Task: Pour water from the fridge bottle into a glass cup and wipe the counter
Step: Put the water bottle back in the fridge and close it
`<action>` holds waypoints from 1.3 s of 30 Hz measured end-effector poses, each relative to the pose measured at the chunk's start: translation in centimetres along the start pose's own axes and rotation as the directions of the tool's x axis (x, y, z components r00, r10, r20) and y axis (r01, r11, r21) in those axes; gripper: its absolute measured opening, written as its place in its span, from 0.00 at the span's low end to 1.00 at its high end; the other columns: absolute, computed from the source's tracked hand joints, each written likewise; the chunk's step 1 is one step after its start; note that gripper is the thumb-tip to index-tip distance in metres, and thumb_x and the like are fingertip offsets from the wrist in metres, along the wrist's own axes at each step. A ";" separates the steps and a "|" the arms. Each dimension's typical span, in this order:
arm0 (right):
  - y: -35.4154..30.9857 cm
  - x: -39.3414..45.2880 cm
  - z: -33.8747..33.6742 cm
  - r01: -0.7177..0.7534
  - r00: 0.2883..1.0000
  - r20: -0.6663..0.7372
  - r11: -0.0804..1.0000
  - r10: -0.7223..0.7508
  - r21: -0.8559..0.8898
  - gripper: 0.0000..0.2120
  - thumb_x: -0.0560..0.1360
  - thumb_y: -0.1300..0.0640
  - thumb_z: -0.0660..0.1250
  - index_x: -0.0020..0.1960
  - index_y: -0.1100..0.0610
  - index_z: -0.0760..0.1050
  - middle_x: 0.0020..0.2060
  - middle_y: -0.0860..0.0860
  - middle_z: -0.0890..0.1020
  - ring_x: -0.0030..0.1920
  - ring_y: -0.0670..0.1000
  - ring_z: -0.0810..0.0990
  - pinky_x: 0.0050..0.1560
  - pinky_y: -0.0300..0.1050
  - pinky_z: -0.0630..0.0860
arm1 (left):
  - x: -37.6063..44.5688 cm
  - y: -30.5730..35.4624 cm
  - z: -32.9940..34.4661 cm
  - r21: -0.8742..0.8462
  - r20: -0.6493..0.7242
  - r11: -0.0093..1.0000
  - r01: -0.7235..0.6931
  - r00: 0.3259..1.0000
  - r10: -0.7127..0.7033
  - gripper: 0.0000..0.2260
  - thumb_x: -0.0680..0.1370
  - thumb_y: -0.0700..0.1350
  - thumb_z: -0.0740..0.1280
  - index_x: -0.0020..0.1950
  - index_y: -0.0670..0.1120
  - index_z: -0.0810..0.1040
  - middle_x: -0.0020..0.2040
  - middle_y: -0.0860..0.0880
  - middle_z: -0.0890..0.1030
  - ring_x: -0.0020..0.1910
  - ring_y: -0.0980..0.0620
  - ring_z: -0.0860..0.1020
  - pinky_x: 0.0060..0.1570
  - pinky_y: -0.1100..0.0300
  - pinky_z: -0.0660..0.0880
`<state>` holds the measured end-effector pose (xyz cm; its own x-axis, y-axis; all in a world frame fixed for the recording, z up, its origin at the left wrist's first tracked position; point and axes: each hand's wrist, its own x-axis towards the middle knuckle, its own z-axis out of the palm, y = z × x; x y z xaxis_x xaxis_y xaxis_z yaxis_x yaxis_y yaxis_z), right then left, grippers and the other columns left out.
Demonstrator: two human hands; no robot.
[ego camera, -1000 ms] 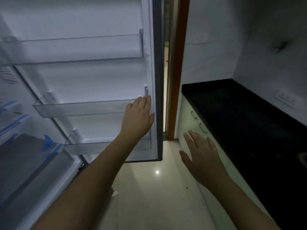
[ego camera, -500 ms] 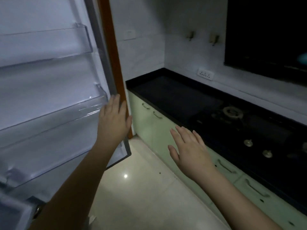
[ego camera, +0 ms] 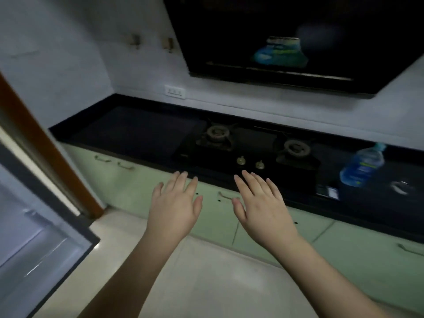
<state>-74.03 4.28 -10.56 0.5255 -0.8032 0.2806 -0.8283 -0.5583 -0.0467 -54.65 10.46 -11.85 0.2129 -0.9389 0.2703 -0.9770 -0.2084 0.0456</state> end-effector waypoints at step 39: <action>39.8 -6.6 0.5 -0.535 0.844 -0.106 0.841 0.526 -0.079 0.26 0.78 0.48 0.52 0.72 0.55 0.70 0.69 0.55 0.73 0.69 0.55 0.72 0.68 0.57 0.69 | 18.3 43.4 10.0 -0.184 0.027 0.787 -0.588 0.798 0.602 0.25 0.79 0.56 0.51 0.73 0.51 0.71 0.72 0.48 0.72 0.73 0.48 0.68 0.65 0.47 0.70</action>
<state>-110.42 -12.75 -14.75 -0.0134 -0.9493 0.3142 -0.9932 -0.0237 -0.1138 -93.01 -18.53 -14.53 -0.4182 -0.8821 0.2167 -0.8970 0.4386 0.0543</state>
